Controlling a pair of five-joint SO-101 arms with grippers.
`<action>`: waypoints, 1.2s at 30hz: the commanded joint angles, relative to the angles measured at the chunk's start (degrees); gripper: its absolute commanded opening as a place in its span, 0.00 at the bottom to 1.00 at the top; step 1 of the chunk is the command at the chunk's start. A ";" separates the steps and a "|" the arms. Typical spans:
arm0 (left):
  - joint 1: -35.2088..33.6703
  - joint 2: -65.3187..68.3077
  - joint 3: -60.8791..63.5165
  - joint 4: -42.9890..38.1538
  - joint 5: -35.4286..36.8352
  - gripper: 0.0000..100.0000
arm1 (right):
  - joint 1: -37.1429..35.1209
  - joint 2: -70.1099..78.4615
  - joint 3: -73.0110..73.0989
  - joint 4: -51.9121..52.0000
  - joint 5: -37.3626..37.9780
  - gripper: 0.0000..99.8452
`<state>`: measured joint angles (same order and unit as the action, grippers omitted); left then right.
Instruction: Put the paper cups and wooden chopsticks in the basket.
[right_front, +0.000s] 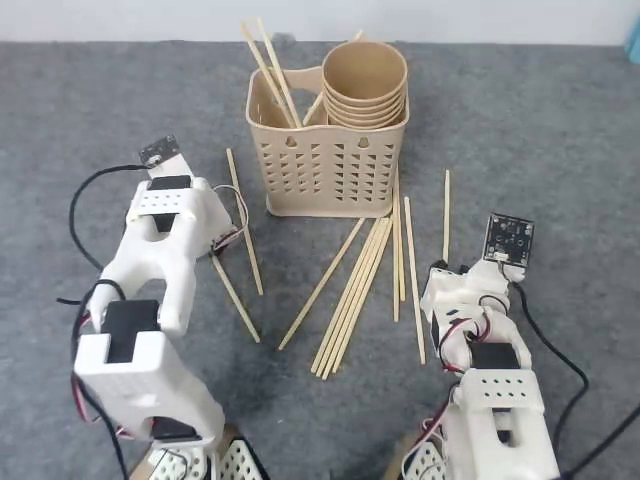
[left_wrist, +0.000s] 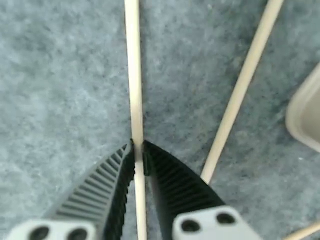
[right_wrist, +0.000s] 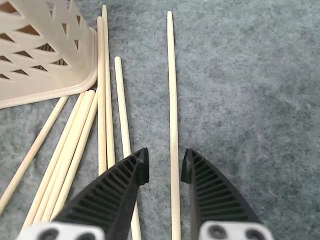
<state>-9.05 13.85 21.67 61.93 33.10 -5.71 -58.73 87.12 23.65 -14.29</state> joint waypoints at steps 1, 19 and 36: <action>0.35 -1.05 -0.75 0.26 -0.62 0.01 | 0.66 -1.54 -0.18 -1.27 0.79 0.12; 0.35 -27.52 -1.54 2.73 -3.96 0.01 | 0.66 -1.54 -0.18 -1.71 0.79 0.12; 0.09 -48.44 1.98 -11.78 -9.32 0.01 | 0.66 -1.80 -0.18 -1.27 0.79 0.12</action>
<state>-9.14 -29.93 21.85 52.88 27.47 -5.71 -58.73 87.12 23.65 -14.29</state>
